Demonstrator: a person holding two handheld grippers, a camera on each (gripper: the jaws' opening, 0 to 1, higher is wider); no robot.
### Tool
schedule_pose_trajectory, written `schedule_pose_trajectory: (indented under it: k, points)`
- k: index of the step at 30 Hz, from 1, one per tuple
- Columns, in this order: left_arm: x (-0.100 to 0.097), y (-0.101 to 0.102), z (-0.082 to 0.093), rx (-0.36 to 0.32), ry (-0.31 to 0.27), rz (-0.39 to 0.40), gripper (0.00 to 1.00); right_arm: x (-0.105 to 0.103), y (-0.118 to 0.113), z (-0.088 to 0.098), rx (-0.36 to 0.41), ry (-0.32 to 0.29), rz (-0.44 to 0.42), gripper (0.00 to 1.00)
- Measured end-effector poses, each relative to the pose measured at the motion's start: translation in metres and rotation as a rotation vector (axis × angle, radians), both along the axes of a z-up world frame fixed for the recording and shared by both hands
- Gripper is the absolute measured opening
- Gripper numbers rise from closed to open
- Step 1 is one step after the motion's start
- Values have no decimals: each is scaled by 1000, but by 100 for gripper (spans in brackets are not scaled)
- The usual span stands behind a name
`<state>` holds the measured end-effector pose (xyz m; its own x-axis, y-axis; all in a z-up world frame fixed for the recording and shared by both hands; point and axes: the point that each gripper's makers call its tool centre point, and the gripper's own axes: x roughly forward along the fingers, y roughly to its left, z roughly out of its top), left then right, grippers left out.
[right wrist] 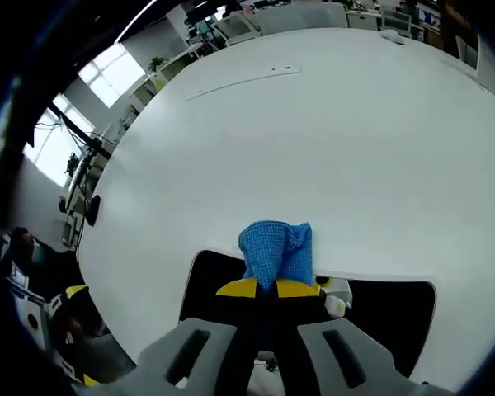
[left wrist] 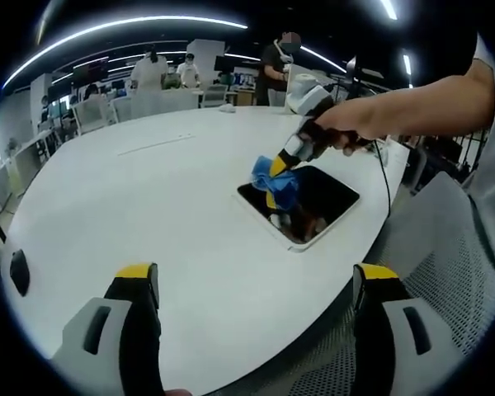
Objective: Wipe the mirror surface with the cleaning cloth until all visible marks leave the cleaned area.
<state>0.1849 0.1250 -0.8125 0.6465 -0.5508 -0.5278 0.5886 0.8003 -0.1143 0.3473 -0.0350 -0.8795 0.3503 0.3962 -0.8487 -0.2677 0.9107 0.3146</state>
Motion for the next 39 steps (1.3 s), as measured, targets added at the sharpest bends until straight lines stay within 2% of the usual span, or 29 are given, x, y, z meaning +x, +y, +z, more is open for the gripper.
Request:
schedule_pose_trajectory:
  k: [13,25,28,39]
  points:
    - [0,1,-2,2,5,-2,98,-7,22,6,25,-2,13,0]
    - [1,2,-3,8,7,1,98,8,39,-1,49,10,8,0]
    - [1,3,-4,10,8,2,98,6,44,1,54,9,8,0]
    - [1,2,-4,11,9,2,98,3,44,3,54,8,20,0]
